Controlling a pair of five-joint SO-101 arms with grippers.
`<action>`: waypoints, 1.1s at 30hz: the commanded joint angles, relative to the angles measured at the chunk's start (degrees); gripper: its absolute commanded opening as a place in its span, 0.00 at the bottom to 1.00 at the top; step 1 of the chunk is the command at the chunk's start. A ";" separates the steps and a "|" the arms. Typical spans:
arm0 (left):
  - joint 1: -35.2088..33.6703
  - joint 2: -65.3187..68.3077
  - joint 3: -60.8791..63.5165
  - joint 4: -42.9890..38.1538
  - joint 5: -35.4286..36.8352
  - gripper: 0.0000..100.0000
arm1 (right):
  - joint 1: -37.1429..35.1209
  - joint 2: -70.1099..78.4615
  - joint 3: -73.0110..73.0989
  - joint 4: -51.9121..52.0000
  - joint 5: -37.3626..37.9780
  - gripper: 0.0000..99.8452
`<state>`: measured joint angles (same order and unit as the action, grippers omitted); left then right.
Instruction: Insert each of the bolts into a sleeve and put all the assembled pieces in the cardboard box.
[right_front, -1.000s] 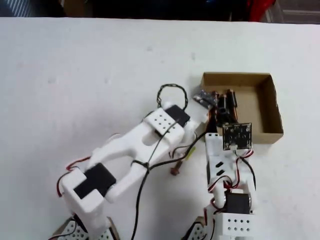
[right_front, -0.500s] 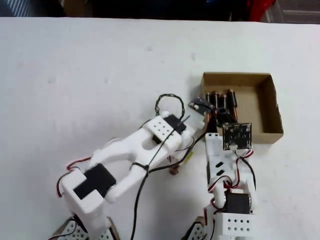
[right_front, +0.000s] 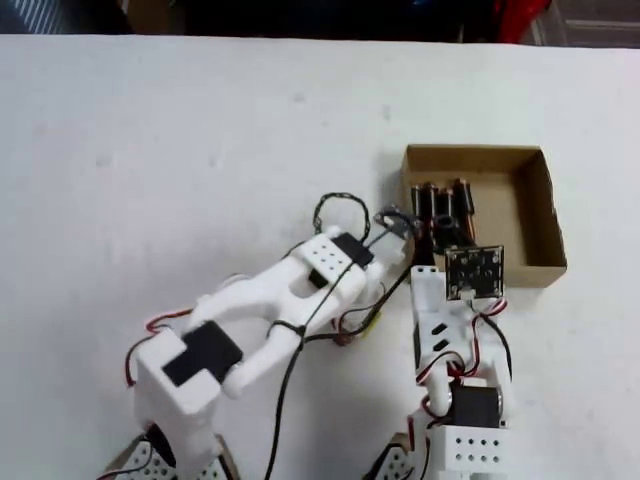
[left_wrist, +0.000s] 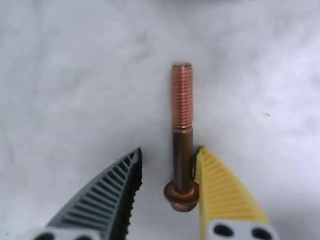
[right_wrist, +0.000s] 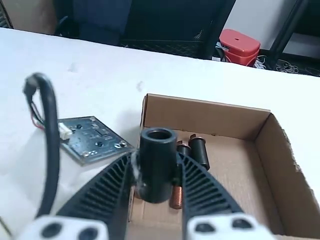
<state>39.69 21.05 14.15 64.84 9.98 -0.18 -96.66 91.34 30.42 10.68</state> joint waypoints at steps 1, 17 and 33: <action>0.66 3.82 -5.01 3.16 0.53 0.20 | 0.40 -0.75 -0.70 -1.10 -0.18 0.02; 0.57 6.55 -8.97 6.95 0.44 0.05 | 0.40 -0.75 -0.70 -1.10 -0.18 0.02; -8.84 3.74 -16.70 19.60 -16.44 0.02 | 0.40 -0.75 -0.18 -1.10 -0.18 0.02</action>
<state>35.21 27.65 1.76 78.29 -2.42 -0.18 -96.66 91.78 30.42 10.68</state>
